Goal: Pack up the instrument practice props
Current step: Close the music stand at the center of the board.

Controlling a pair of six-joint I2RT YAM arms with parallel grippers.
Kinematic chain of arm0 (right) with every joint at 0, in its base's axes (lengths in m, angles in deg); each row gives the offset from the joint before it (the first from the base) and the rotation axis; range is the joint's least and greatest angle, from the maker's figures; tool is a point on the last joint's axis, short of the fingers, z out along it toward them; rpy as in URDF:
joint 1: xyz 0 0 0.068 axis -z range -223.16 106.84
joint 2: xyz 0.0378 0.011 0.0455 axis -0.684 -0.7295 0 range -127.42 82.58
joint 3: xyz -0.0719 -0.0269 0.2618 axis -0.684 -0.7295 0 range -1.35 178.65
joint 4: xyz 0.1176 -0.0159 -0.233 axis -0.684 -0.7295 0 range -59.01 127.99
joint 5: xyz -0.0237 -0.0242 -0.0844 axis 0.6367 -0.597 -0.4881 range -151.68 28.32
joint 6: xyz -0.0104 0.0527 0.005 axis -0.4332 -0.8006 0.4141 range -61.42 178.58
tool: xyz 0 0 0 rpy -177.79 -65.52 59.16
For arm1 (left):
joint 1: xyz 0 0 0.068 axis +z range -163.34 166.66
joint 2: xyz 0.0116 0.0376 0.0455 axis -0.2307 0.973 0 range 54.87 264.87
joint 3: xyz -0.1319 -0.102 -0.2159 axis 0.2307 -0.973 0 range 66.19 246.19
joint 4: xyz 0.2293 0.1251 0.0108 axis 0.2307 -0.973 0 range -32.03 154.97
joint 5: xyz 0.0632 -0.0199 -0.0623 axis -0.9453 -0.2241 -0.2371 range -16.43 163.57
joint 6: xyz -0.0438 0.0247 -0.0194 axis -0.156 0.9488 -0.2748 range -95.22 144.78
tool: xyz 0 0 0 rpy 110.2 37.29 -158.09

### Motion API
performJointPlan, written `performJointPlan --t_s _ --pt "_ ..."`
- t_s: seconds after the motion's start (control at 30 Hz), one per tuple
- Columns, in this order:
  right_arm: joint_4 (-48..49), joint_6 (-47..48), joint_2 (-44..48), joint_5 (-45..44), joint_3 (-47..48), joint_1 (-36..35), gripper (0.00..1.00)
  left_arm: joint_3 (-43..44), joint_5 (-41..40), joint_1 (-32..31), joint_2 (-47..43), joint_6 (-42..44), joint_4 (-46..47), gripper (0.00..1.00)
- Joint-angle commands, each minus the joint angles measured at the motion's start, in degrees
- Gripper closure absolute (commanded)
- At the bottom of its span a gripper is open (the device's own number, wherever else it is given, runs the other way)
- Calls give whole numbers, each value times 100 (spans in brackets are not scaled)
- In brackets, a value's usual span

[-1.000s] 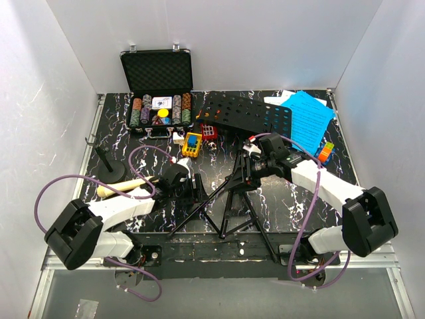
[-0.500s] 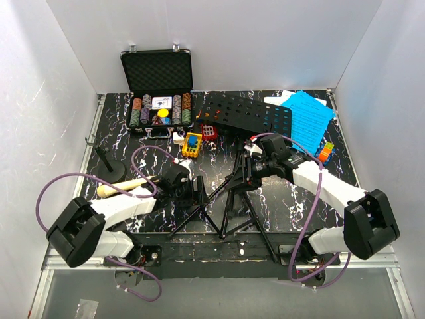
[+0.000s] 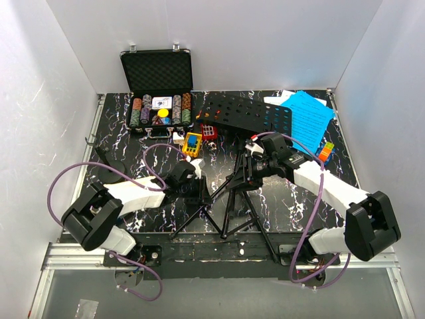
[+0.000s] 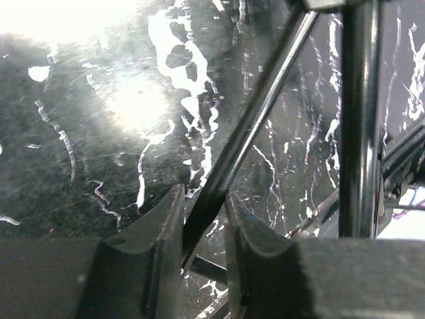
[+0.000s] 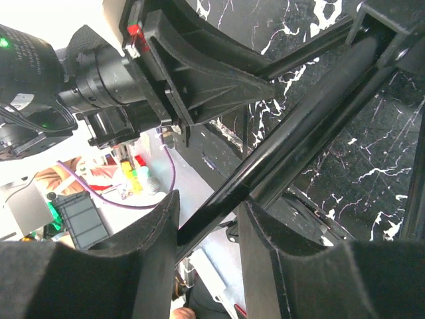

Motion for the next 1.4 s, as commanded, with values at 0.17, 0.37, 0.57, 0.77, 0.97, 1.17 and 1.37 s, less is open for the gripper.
performJointPlan --t_s 0.17,0.37,0.57,0.77,0.97,1.17,1.37 --pt "-491 802 307 -249 591 -71 99 -91 549 14 -373 25 1098 100" --pt "-842 987 492 -556 838 -71 68 154 268 14 -858 77 898 100" --pt "-966 926 545 -495 926 -62 43 392 277 23 -1016 78 923 100" --pt "-1123 978 563 -538 1049 -62 43 524 303 23 -1200 -133 1169 100" --pt "-1571 1171 659 -863 1409 -62 31 726 321 14 -1420 -239 1205 100" --pt "-1959 1374 940 -1110 1866 17 13 700 268 14 -1605 -177 1117 100" --pt "-2030 1321 1186 -1022 1753 385 11 603 259 23 -1719 -195 1205 100"
